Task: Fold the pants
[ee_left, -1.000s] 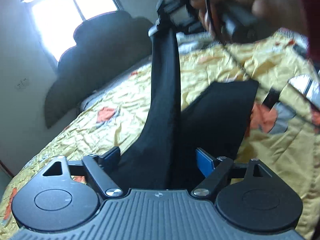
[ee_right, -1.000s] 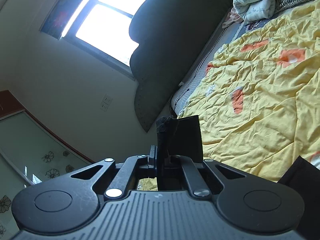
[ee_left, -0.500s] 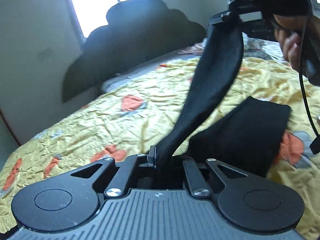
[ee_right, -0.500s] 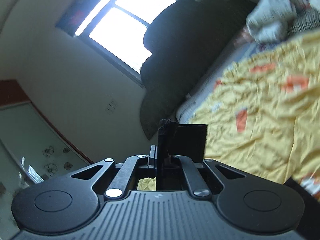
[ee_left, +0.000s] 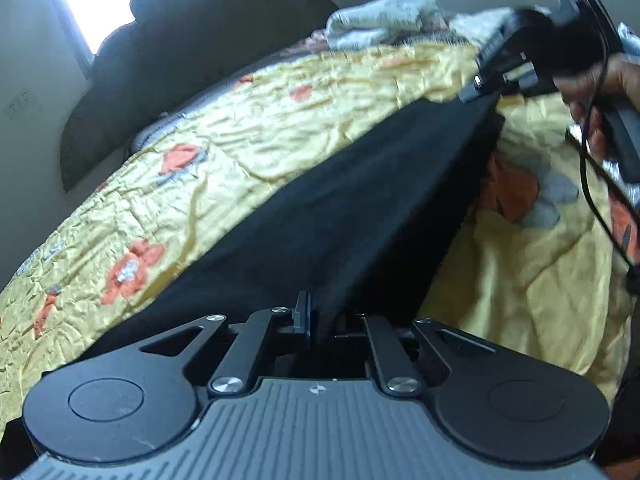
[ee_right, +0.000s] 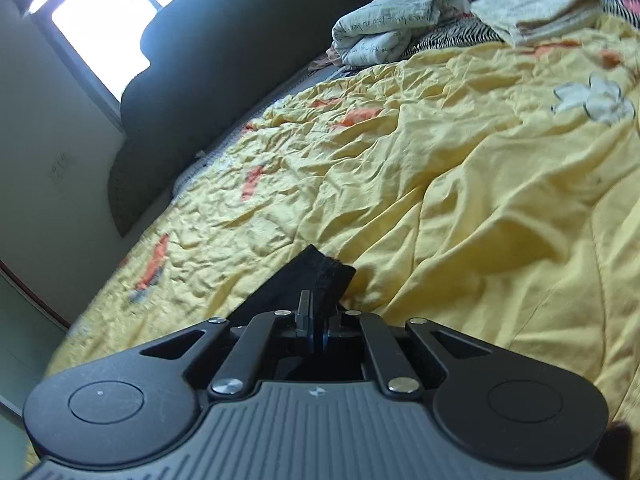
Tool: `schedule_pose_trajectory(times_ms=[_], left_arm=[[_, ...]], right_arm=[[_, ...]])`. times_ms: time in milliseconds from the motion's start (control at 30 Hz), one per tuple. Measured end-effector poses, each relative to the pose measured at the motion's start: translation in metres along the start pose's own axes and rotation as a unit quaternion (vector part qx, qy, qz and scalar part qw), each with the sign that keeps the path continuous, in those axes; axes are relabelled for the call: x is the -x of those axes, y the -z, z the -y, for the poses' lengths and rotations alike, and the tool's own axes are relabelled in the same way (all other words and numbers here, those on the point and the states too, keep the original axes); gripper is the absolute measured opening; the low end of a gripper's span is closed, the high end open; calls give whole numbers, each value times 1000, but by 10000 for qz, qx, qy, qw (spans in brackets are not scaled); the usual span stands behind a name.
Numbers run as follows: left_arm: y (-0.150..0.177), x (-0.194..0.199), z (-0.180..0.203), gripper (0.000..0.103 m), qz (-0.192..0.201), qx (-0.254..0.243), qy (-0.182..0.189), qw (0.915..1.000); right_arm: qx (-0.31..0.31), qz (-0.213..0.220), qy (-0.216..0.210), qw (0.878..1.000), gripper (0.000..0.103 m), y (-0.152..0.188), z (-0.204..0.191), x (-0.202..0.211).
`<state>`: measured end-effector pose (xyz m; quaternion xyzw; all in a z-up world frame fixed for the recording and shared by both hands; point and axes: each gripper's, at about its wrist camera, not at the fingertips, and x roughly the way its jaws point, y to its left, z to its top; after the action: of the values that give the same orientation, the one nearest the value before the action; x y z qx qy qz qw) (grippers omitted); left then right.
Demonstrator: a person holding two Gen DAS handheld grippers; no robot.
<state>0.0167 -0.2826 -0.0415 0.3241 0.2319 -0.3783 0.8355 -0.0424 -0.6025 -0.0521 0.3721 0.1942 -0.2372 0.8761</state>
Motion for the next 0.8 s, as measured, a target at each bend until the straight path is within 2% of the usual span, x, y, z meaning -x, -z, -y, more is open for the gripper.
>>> schedule_pose_trajectory(times_ms=[67, 133, 200, 267, 300, 367, 400, 467, 533, 600, 700, 733, 800], left_arm=[[4, -1, 6, 23, 33, -118, -90, 9999], [3, 4, 6, 29, 89, -146, 26, 9999], [1, 11, 0, 44, 119, -57, 261, 9996], [-2, 20, -7, 49, 221, 89, 400, 9989], [-4, 24, -12, 50, 276, 166, 423, 9986], [-8, 29, -22, 55, 369, 377, 413, 9978], [-10, 29, -28, 60, 375, 501, 398, 9972], [-12, 25, -39, 61, 284, 725, 325, 9964], [-11, 23, -46, 61, 221, 821, 366, 9957], [-9, 25, -44, 61, 143, 638, 655, 9957], [-5, 36, -30, 63, 230, 138, 1081, 9938], [-4, 39, -28, 64, 304, 102, 1168, 9926], [-4, 41, -31, 66, 363, 232, 1330, 9902]], right_arm=[[267, -135, 227, 9993, 6, 1, -5, -6], [478, -258, 601, 9967, 11, 5, -10, -8], [445, 1, 751, 9962, 17, 7, -8, 1], [259, 404, 849, 9952, 18, 6, -6, 19], [151, 533, 736, 9958, 18, 6, -5, 28], [-48, 470, 131, 9988, 18, 8, -7, 40], [-62, 355, -200, 9991, 18, 11, -9, 42], [162, -102, -652, 9977, 22, 20, -22, 34], [297, -524, -817, 9948, 37, 34, -34, 20], [622, -600, -534, 9948, 47, 43, -43, 6], [833, -1, 425, 9956, 47, 41, -42, 5], [710, 136, 454, 9963, 50, 37, -38, 10], [439, 256, 150, 9986, 53, 32, -30, 22]])
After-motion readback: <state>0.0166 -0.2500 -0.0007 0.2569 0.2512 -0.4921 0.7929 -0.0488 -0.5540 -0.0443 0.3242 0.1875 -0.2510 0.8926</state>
